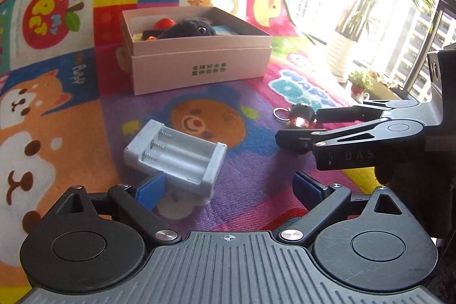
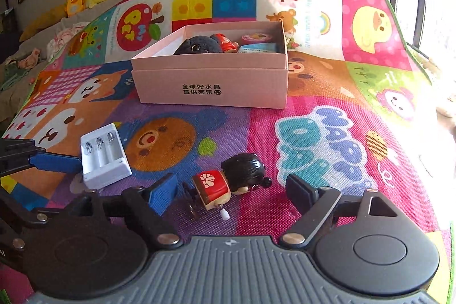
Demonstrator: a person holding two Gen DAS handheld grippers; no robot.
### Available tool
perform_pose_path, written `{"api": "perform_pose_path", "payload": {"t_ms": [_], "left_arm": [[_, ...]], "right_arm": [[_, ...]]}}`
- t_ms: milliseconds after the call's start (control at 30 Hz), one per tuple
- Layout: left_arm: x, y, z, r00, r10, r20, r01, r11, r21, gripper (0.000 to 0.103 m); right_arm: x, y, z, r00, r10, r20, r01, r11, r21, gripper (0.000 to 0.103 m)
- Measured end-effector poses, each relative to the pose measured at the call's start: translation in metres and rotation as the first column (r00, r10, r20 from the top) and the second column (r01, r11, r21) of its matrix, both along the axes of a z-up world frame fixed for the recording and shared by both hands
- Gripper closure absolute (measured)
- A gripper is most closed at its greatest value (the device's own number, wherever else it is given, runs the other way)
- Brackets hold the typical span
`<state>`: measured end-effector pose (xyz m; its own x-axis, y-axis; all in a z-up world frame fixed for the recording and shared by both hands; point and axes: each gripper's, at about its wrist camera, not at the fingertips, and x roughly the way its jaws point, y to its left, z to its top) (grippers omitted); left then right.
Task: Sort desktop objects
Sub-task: 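Carry the figure with the right tool while the left tool carries the charger toward the box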
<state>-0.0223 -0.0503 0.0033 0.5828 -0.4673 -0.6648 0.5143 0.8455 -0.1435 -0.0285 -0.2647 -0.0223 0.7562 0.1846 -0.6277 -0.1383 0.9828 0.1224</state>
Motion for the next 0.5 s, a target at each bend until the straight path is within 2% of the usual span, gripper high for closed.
{"api": "perform_pose_path", "payload": {"t_ms": [67, 200, 367, 500], "left_arm": [[0.003, 0.003, 0.001, 0.999, 0.043, 0.024, -0.043, 0.999, 0.024, 0.003], [0.014, 0.007, 0.002, 0.992, 0.097, 0.085, -0.105, 0.99, 0.096, 0.003], [0.027, 0.008, 0.001, 0.992, 0.09, 0.09, -0.096, 0.993, 0.068, 0.002], [0.029, 0.003, -0.005, 0.999, 0.028, 0.024, -0.028, 1.0, 0.013, 0.002]], "right_arm": [[0.002, -0.011, 0.0, 0.999, -0.036, 0.003, 0.036, 0.997, 0.065, 0.009], [0.001, -0.026, 0.001, 0.996, -0.091, 0.009, 0.089, 0.985, 0.147, 0.003], [0.003, -0.032, 0.0, 0.992, -0.13, -0.001, 0.128, 0.975, 0.18, 0.0], [0.004, -0.037, -0.001, 0.988, -0.153, -0.009, 0.151, 0.967, 0.204, 0.0]]}}
